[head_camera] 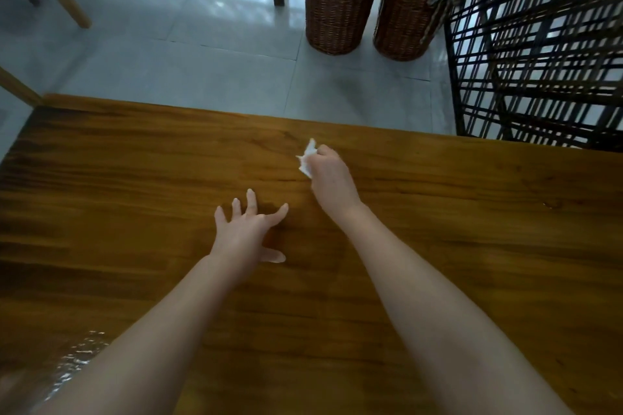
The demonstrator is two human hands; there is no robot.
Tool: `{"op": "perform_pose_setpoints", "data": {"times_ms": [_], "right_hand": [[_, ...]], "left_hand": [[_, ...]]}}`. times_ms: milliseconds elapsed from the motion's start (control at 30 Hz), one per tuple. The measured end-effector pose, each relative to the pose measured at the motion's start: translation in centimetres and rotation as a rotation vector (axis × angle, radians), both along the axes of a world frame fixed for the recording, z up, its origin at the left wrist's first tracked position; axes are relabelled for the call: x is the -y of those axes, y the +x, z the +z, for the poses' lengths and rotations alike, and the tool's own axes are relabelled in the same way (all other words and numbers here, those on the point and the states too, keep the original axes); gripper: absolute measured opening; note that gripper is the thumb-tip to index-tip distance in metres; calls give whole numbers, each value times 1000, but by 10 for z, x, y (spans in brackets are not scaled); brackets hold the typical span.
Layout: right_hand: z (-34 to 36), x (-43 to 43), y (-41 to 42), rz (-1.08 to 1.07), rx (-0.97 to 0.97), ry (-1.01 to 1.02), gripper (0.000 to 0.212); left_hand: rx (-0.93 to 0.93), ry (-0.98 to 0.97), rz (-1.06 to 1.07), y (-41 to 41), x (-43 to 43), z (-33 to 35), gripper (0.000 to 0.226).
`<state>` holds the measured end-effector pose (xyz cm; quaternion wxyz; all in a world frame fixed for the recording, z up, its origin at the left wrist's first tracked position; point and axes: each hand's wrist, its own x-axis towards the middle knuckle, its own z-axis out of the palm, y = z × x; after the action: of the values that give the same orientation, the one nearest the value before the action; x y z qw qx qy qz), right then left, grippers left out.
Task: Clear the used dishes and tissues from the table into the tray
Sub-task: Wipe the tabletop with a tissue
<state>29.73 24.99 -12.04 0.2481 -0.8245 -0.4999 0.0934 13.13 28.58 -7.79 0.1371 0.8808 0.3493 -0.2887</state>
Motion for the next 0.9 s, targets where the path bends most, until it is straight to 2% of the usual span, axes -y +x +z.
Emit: {"op": "perform_pose_setpoints", "data": {"times_ms": [200,333,400,500,600,733,800,900], "right_hand": [[2,79,120,-550,-41,7,19],[-2,68,127,-745,-100,27,25],[-2,53,107,-678,-110,43,27],[-5,39,64,-414,-71,94,28],[-7,40,29,-242,-32,118,25],[-4,55,40,-58,11,52,23],[-2,66,59,-45,53,28,19],[-5,73,74,-246,16,74,17]], "left_hand": [[-5,-20,12,1,0,2,93],[-3,-17,11,1,0,4,93],[3,-16,7,1,1,5,92],[5,-9,6,0,1,4,92],[3,5,8,0,1,2,92],[3,7,9,-1,1,1,91],[9,4,10,-1,1,1,91],[0,4,5,1,2,3,92]]}}
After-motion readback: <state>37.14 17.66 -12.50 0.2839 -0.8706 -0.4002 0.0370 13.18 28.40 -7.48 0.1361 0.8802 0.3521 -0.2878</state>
